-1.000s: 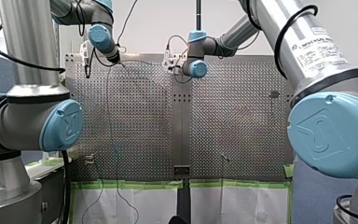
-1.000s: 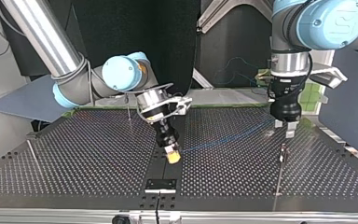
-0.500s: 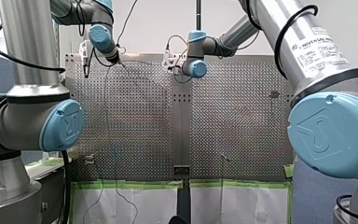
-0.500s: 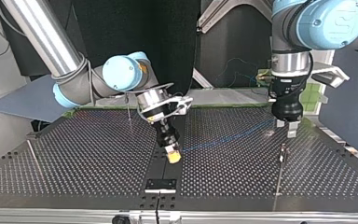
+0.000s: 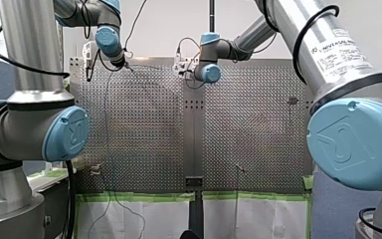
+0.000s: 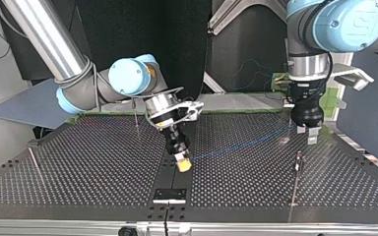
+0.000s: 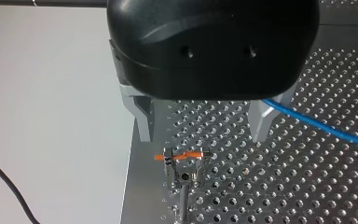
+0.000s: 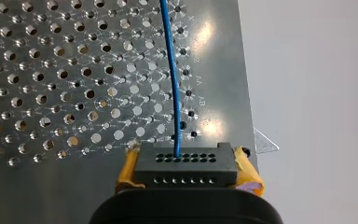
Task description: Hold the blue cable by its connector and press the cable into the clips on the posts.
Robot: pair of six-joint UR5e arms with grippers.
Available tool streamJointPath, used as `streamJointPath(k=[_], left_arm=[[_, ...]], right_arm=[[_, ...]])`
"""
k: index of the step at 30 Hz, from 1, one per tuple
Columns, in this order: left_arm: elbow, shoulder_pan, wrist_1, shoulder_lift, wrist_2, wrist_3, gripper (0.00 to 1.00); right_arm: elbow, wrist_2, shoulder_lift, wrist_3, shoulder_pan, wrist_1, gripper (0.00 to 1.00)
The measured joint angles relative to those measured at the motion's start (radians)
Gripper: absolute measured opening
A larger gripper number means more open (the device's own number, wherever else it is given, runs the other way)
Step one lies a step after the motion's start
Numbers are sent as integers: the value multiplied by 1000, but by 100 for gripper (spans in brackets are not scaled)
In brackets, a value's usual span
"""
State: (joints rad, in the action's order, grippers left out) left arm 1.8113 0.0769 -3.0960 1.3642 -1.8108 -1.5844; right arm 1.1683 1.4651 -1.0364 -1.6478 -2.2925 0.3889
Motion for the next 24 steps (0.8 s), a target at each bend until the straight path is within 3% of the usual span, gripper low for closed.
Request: streamJointPath(k=[24], left_arm=[[0, -16, 7, 0, -2, 5, 99]], right_arm=[[0, 0, 0, 3, 0, -2, 0]])
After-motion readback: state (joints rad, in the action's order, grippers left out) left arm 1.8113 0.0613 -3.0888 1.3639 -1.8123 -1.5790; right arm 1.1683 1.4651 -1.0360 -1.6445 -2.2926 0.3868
